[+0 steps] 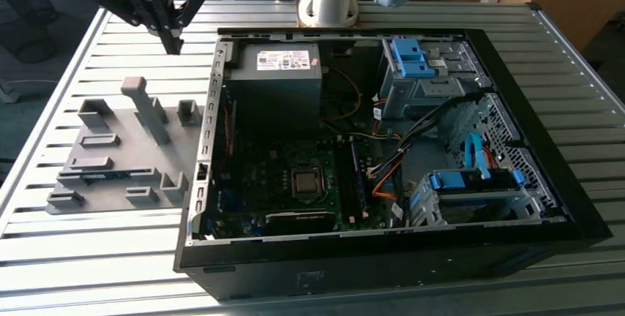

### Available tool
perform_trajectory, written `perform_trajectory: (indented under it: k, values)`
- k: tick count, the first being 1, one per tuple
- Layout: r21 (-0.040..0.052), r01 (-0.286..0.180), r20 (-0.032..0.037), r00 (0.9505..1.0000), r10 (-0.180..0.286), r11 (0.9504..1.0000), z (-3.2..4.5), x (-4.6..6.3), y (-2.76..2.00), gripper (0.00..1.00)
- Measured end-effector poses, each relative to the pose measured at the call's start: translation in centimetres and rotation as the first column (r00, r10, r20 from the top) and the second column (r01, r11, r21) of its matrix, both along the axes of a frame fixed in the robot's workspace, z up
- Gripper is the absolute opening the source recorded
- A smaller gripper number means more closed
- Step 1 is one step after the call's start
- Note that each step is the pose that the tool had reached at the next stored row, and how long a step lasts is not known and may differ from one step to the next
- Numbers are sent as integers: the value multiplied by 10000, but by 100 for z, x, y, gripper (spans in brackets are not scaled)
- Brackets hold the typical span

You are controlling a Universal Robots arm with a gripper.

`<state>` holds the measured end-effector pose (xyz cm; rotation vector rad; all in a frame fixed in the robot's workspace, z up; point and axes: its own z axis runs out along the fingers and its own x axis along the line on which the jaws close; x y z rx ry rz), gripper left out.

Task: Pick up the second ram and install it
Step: 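Reach for the second ram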

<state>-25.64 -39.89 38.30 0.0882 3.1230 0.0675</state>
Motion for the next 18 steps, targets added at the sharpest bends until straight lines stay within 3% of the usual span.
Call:
perform_trajectory:
  k: [8,13,18]
  values:
    - [0,-72,0,10000,72,10000,-4,-196,-4,11]
    - [1,-83,-10,10000,83,10000,-11,-261,-51,11]
    - [0,-96,-12,10000,96,10000,-15,-342,-56,11]
